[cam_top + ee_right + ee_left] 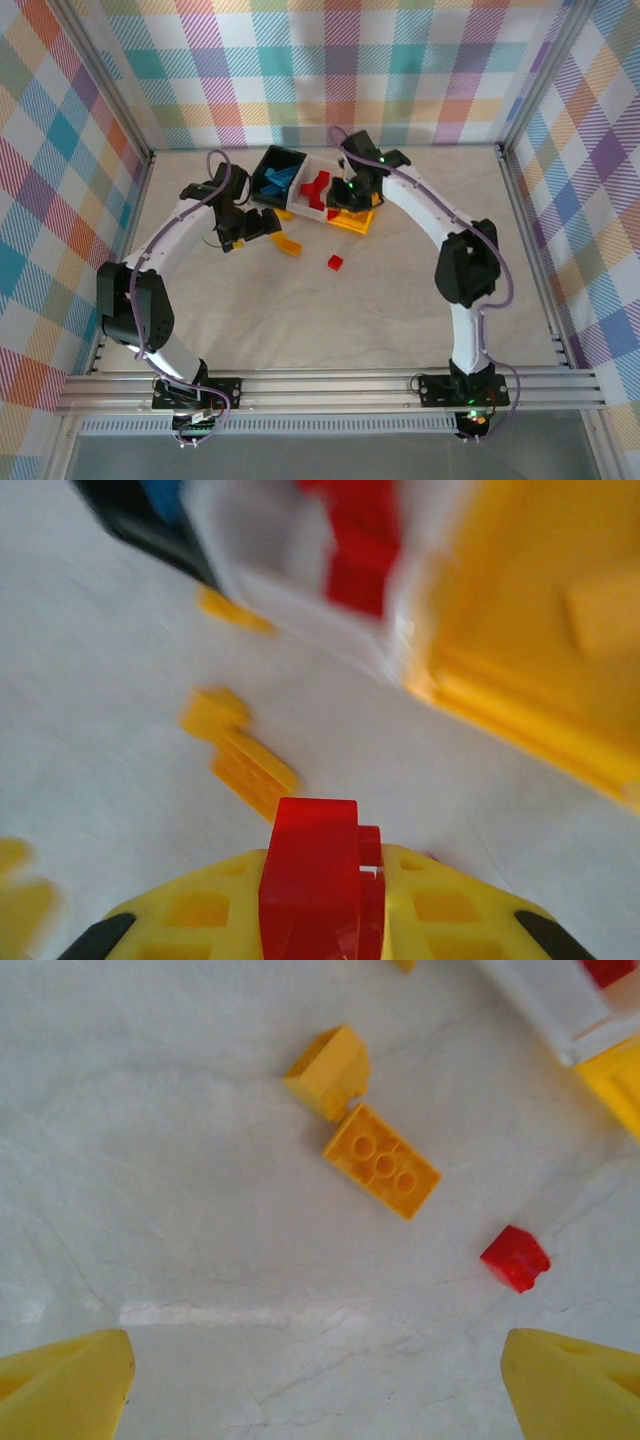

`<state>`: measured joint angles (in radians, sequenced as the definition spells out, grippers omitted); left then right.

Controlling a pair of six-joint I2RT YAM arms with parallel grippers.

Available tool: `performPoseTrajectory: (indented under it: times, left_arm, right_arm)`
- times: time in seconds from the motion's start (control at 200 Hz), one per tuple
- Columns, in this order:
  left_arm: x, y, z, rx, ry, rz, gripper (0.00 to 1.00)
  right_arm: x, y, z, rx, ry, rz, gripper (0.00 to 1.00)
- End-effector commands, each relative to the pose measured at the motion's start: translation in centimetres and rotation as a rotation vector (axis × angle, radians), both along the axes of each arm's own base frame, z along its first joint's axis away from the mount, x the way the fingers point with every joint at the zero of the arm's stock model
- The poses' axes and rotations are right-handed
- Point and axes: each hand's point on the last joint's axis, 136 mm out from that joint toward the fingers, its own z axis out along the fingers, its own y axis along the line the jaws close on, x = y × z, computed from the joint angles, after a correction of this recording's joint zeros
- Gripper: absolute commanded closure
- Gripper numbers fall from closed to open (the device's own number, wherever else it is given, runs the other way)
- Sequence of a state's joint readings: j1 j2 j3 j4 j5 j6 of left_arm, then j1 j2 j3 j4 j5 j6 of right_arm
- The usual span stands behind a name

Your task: Sort the legos into containers by color

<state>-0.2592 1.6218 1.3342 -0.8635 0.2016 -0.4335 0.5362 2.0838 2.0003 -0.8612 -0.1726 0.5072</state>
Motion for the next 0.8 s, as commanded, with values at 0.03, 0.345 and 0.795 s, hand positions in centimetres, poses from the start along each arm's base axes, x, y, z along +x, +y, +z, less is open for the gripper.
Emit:
performPoseTrajectory:
  times: [0.03,0.345,0.795]
  left_arm:
    - [-2.2,0.2,-1.2,-0.013,0.084,-0.005,0.05]
    - [-3.9,0.5,-1.3,-0.013,0.127,0.002,0.05]
    - [-2.7,-0.4,-2.1,-0.037,0.097,0.012,0.05]
  right_arm:
    - [4.0,2.7,-1.1,0.047,-0.027,0.039,0.79]
    - [10.6,4.3,-3.3,0.139,-0.089,-0.034,0.67]
    - [5.8,2.6,1.9,0.117,-0.092,0.08,0.46]
